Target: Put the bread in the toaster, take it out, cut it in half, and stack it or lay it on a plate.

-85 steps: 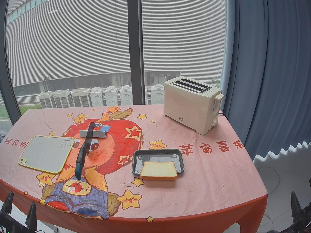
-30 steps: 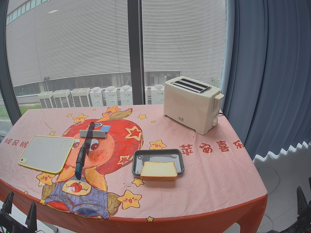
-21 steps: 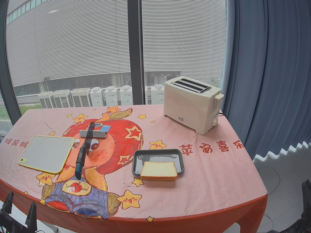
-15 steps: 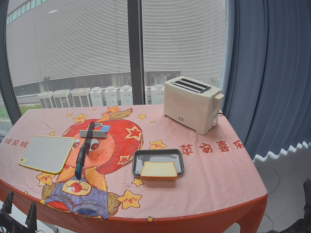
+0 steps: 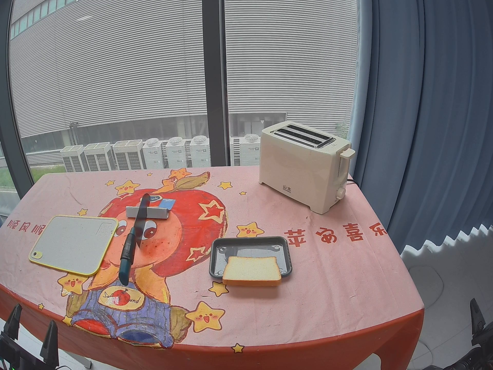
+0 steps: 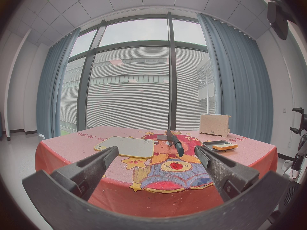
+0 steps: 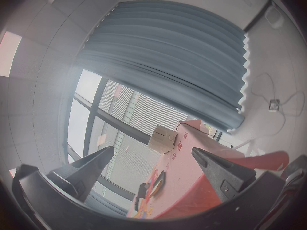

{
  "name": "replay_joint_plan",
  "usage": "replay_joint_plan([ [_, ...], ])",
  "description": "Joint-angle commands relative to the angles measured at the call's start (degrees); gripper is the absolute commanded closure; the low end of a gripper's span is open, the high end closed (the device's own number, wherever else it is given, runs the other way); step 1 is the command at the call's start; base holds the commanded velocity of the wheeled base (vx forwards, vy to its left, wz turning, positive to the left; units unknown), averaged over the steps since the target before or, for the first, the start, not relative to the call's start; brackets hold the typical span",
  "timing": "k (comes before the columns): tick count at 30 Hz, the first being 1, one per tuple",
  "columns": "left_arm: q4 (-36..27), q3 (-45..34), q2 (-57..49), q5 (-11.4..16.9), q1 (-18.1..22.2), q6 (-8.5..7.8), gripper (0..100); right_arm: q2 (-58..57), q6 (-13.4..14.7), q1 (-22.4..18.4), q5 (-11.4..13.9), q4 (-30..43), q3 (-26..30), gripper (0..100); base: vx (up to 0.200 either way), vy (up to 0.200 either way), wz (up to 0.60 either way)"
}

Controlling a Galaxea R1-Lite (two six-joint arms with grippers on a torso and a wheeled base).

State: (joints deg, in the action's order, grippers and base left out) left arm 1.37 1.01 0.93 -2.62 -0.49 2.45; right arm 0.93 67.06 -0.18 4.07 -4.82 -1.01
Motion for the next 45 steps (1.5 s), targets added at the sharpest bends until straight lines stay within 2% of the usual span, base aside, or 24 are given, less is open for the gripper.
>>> replay_joint_plan([
  [1,0.04,-0.84,-0.57,-0.02,0.05,0.01,0,-0.93,5.54,0.01,1.2,0.16,0.92,0,0.0,0.0,0.0],
  [6,0.04,-0.84,-0.57,-0.02,0.05,0.01,0,-0.93,10.55,0.01,2.43,0.16,0.92,0,0.0,0.0,0.0],
  [9,0.04,-0.84,-0.57,-0.02,0.05,0.01,0,-0.93,14.41,0.01,4.28,0.16,0.92,0,0.0,0.0,0.0],
  [10,0.04,-0.84,-0.57,-0.02,0.05,0.01,0,-0.93,14.41,0.01,4.28,0.16,0.92,0,0.0,0.0,0.0],
  [11,0.04,-0.84,-0.57,-0.02,0.05,0.01,0,-0.93,17.58,0.01,5.24,0.16,0.92,0,0.0,0.0,0.0],
  [12,0.04,-0.84,-0.57,-0.02,0.05,0.01,0,-0.93,19.16,0.01,5.51,0.24,0.92,0,0.0,0.0,0.0],
  [13,0.04,-0.84,-0.57,-0.02,0.05,0.01,0,-0.93,19.16,0.01,5.51,0.24,0.92,0,0.0,0.0,0.0],
  [15,0.04,-0.84,-0.57,-0.02,0.05,0.01,0,-0.93,21.45,0.01,6.12,0.24,1.01,0,0.0,0.0,0.0],
  [28,0.04,-0.84,-0.57,-0.02,0.05,0.01,0,-0.84,21.45,-0.08,6.74,-0.02,1.01,0,0.0,0.0,0.0],
  [30,0.04,-0.84,-0.57,-0.02,0.05,0.01,0,-0.22,21.36,0.18,7.53,-0.72,0.92,0,0.0,0.0,0.0],
  [32,0.04,-0.84,-0.57,-0.02,0.05,0.01,0,1.89,21.45,0.53,9.38,-1.25,0.4,0,0.0,0.0,0.0],
  [35,0.04,-0.84,-0.57,-0.02,0.05,0.01,0,3.64,21.45,1.76,9.82,-1.78,0.31,0,0.0,0.0,0.0],
  [39,0.04,-0.84,-0.57,-0.02,0.05,0.01,0,8.74,21.8,6.16,10.08,-6.35,1.01,0,0.0,0.0,0.0],
  [45,0.04,-0.84,-0.57,-0.02,0.05,0.01,0,11.2,21.62,9.59,10.25,-7.05,0.4,0,0.0,0.0,0.0],
])
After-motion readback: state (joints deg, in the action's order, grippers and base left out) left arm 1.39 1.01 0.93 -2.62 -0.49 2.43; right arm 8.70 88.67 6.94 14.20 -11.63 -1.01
